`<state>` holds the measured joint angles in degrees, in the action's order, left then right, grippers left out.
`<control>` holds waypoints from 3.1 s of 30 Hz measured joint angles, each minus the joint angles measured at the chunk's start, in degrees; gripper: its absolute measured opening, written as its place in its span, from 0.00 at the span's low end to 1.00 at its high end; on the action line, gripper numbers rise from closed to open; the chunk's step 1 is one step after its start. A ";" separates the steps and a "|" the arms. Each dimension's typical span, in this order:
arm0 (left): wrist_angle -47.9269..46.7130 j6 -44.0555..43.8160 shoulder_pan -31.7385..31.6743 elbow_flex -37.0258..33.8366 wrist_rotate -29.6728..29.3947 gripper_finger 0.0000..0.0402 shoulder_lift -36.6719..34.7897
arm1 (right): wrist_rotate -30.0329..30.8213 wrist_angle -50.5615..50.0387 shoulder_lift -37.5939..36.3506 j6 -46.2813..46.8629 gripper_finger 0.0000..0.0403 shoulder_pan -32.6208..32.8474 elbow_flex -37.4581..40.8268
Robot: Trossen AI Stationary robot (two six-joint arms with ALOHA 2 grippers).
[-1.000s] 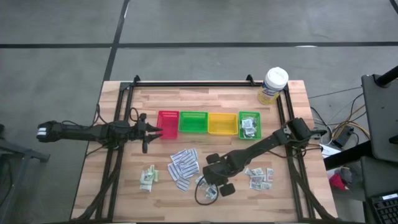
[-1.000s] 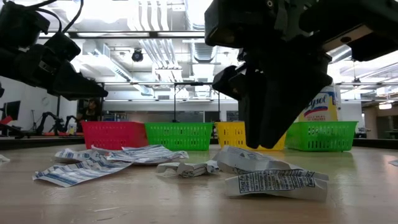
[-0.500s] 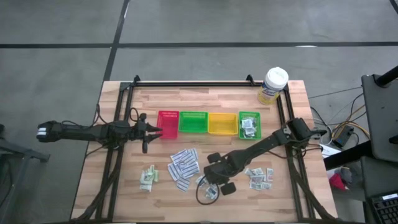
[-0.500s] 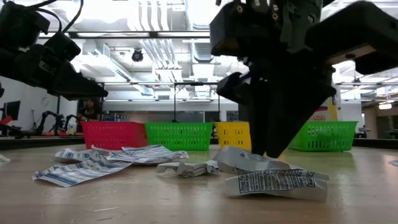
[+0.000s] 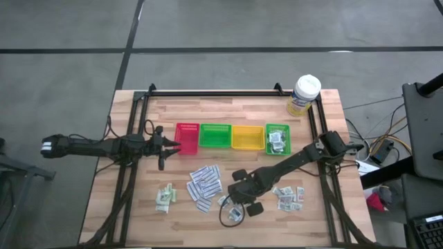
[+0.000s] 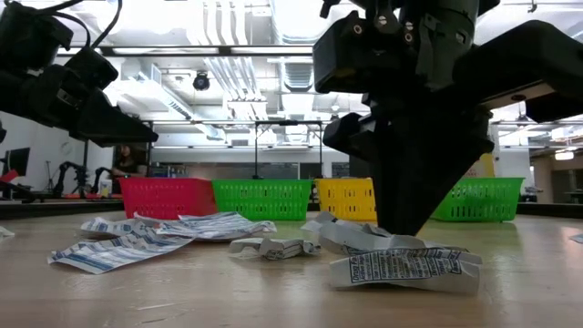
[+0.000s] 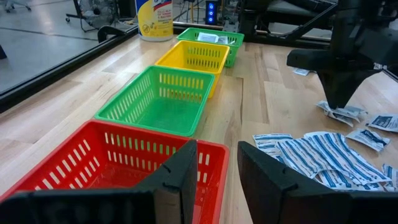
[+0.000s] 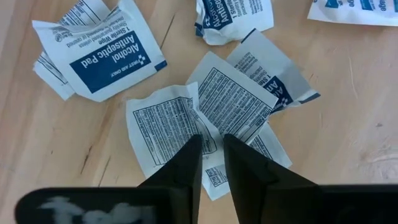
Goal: Pick & Place First Aid Supplies
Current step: Put the blue alcohol pad into the right green bin
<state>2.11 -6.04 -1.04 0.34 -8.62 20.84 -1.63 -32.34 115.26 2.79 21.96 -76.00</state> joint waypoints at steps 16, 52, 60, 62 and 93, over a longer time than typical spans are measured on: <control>0.00 0.02 0.00 0.00 -0.01 0.28 0.00 | 2.41 -0.28 0.00 0.23 0.07 0.00 0.81; 0.00 0.04 0.00 0.00 -0.02 0.28 0.00 | 1.53 -31.20 -0.02 21.22 0.02 0.02 -10.71; 0.00 0.04 0.00 0.00 -0.02 0.28 0.00 | 1.40 -36.45 -0.02 30.35 0.02 0.02 -9.39; 0.00 0.04 0.00 0.00 -0.01 0.28 0.00 | 1.40 -36.56 -0.04 31.65 0.02 0.02 -8.59; 0.07 -0.04 0.00 0.00 -0.02 0.28 0.00 | 28.04 -43.20 -31.16 87.35 0.02 0.15 17.61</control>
<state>2.17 -6.09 -1.04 0.34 -8.64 20.84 26.41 -75.54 84.10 90.14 22.11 -58.40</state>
